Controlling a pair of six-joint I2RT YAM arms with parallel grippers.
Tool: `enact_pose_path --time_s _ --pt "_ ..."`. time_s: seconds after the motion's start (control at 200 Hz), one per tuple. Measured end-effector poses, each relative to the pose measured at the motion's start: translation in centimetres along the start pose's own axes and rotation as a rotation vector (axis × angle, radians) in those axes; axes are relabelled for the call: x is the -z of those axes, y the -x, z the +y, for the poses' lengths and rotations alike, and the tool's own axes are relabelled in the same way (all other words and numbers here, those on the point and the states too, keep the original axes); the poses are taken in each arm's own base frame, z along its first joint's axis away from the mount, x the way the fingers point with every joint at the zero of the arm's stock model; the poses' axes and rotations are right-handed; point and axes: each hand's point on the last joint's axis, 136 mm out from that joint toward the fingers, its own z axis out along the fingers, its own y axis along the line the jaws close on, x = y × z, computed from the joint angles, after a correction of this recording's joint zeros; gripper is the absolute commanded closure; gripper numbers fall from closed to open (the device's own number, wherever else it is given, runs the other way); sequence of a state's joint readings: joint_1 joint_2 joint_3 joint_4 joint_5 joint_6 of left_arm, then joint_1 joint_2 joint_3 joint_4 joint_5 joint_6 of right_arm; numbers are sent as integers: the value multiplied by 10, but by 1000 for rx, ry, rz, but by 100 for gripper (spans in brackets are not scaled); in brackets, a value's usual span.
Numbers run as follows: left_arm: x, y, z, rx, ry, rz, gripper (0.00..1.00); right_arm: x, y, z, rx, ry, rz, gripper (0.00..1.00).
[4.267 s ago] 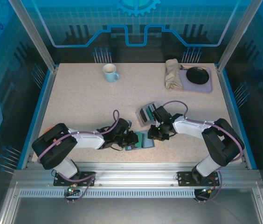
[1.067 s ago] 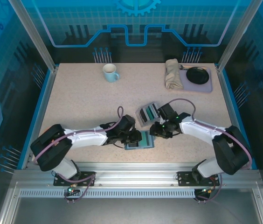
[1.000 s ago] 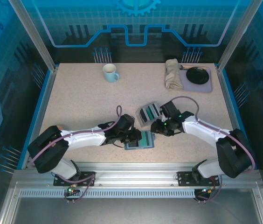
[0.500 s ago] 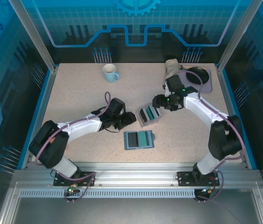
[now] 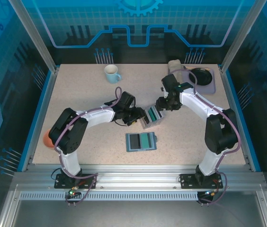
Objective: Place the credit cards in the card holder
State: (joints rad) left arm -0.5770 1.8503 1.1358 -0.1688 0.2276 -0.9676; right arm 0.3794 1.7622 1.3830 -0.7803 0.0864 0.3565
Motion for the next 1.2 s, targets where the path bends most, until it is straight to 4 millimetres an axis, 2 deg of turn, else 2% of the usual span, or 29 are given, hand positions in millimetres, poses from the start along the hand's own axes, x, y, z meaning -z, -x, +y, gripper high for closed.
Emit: enact_pose_path --time_s 0.235,0.595,0.86,1.0,1.135,1.2 --pt "-17 -1 8 44 30 32 53 -4 -2 -2 54 -55 18 38" --pt "-18 -3 12 63 40 38 55 -21 -10 8 146 -102 69 37" --pt "-17 -5 14 51 52 45 55 -29 -7 11 165 -108 76 37" --pt "-18 -5 14 46 52 45 55 -30 -6 12 171 -117 75 39" --pt "-17 -5 14 45 52 45 56 -28 -5 13 178 -124 65 49" --pt "-18 -5 14 45 52 45 56 -25 -4 13 179 -128 57 49"
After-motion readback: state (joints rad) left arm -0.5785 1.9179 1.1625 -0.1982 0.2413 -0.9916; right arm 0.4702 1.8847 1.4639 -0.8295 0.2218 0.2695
